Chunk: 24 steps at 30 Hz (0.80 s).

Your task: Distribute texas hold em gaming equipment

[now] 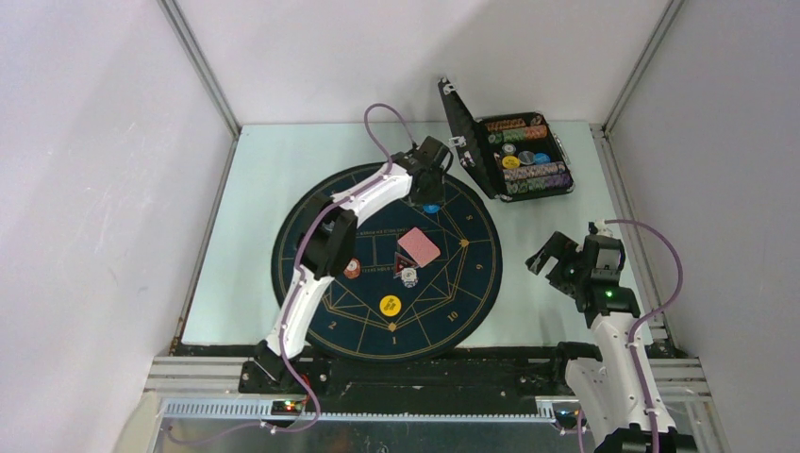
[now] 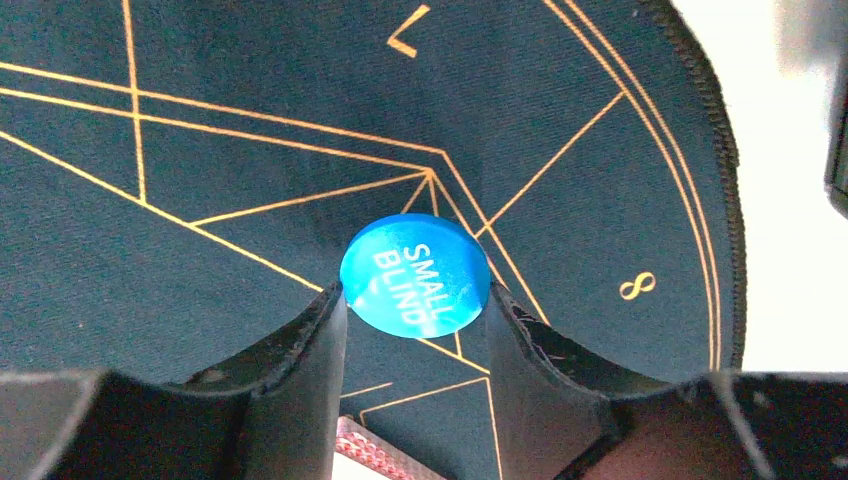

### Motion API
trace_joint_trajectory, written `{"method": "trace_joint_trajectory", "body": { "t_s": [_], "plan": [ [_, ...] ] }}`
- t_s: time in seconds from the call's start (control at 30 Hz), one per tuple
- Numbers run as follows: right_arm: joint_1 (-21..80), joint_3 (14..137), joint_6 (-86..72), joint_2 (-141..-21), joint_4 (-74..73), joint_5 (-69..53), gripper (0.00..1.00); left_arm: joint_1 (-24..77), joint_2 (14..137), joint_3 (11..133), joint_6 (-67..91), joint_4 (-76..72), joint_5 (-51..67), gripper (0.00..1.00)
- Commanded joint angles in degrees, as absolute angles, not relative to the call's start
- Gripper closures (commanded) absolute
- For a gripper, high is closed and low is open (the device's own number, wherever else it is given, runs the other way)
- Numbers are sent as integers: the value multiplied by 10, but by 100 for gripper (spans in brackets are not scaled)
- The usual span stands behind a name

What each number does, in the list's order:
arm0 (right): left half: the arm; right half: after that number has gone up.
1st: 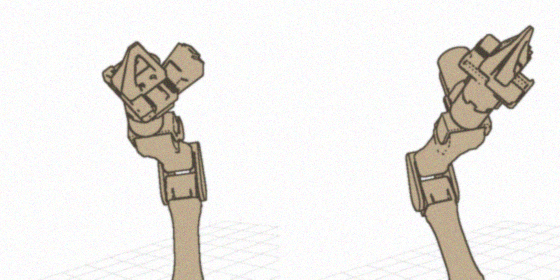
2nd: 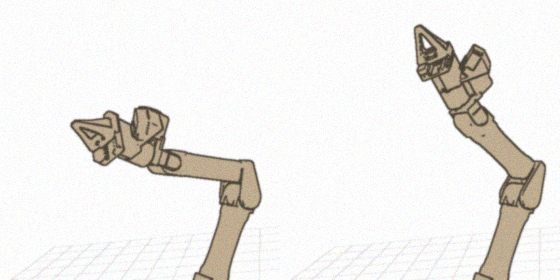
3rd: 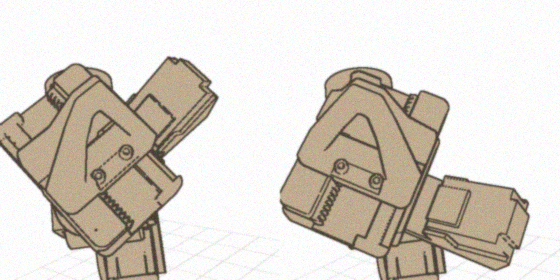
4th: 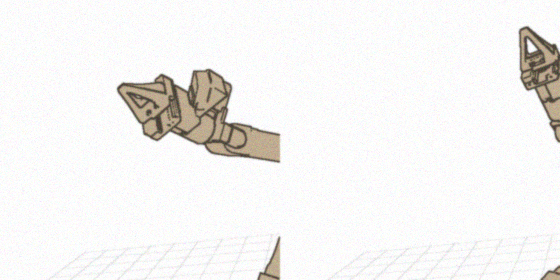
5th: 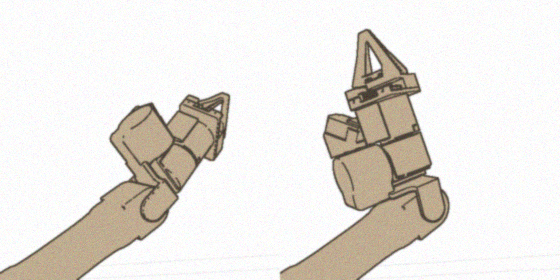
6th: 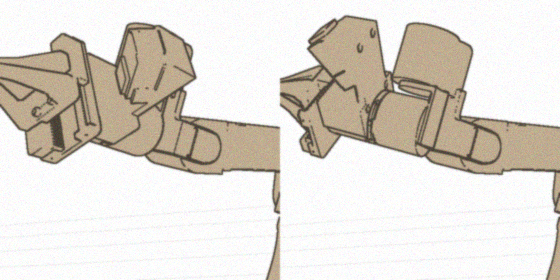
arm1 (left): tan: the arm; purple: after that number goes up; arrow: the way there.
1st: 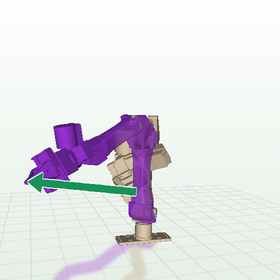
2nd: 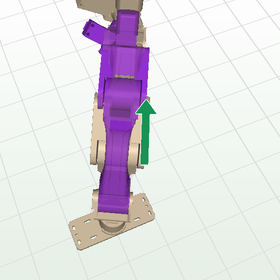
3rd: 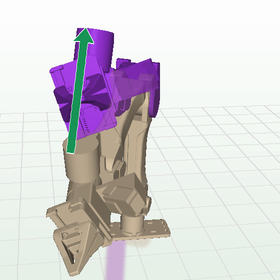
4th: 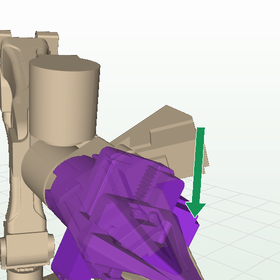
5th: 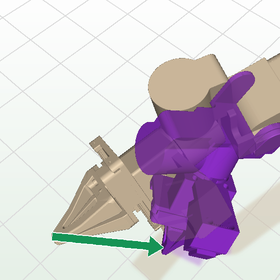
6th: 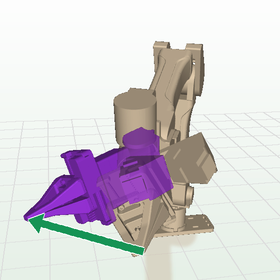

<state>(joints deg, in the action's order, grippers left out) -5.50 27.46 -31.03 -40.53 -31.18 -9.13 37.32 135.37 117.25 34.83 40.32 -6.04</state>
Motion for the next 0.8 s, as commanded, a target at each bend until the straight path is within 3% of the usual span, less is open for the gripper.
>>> {"method": "trace_joint_trajectory", "body": {
  "t_s": [0.0,0.33,0.43,0.6,0.77],
  "plan": [
    [-58,274,-305,-400,-297,-99,0,379,1367,1216,360,424,-75,74],
    [-60,274,-306,-376,-298,-105,0,381,1358,1239,329,439,-58,26],
    [-60,274,-306,-349,-295,-109,0,382,1327,1243,311,432,-61,3],
    [-59,277,-311,-308,-286,-117,0,382,1233,1228,285,415,-70,0],
    [-50,285,-322,-296,-293,-135,0,381,1096,1053,268,365,-99,0]
  ]
}}
